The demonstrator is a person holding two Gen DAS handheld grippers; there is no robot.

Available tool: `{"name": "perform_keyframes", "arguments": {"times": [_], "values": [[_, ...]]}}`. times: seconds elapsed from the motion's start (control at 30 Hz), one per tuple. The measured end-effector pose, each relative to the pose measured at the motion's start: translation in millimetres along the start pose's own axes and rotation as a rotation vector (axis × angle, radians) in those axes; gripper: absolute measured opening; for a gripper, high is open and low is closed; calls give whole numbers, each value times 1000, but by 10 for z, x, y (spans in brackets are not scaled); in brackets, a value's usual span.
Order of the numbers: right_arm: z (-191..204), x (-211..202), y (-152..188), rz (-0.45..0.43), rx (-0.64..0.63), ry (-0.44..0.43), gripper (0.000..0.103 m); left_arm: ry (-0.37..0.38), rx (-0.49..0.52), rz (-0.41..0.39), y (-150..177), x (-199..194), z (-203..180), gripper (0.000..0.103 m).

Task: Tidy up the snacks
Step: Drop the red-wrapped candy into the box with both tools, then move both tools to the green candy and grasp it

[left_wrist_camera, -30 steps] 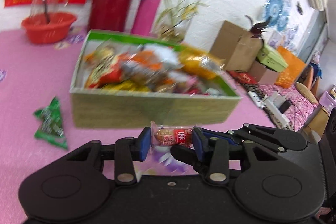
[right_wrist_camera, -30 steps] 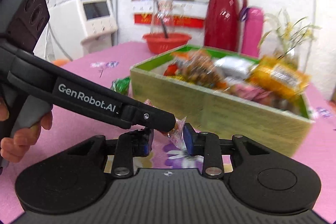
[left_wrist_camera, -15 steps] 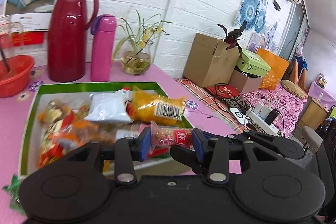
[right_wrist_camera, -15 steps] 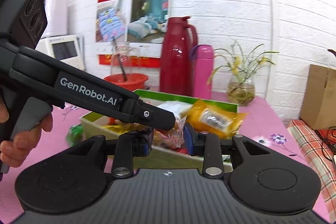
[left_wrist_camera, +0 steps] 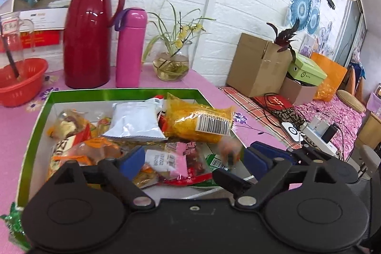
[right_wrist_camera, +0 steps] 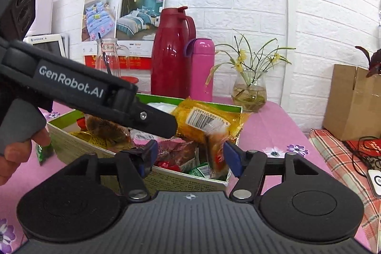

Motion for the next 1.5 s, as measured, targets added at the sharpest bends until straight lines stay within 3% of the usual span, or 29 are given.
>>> {"name": "perform_keyframes", "arguments": {"times": [0.23,0.37,0.67,0.8,1.0,1.13,1.2,1.23,1.27,1.3,1.43,1.5], "values": [[225,-156,-58,-16,6,-46,103,-19,-22,-30,43,-412,134,103],[432,-229,-44,9,5,-102,103,-69,-30,-51,134,-731,344,103],[1026,-242,30,72,-42,-249,103,-252,-177,-70,334,-1125,1272,103],[1282,-193,68,106,-79,-292,103,-269,-222,-60,422,-1083,1612,103],[1506,-105,121,154,-109,-335,103,-205,-274,-53,426,-893,1909,81],[1550,-51,126,162,-99,-346,103,-153,-265,-35,443,-787,1967,80],[1581,-32,129,165,-99,-356,103,-132,-260,-23,488,-765,1970,72],[1594,-27,134,166,-100,-358,103,-120,-263,-5,519,-749,1972,52],[1606,-29,139,167,-101,-360,103,-103,-275,23,560,-728,1972,21],[1617,-29,142,168,-102,-363,103,-86,-298,54,607,-712,1964,9],[1650,-54,163,175,-110,-376,103,-10,-374,97,735,-789,1745,7],[1655,-78,190,181,-114,-379,103,56,-357,134,804,-777,1522,8]]}}
Point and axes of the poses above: each gripper's, at about its wrist camera, not at the fingertips, and x roughly the way its jaws point, z to its left, y to its underside, the point moved 6 cm from there along x, roughly the way its jaws point, and after that the axes turned 6 degrees about -x, right-handed, at the moved point
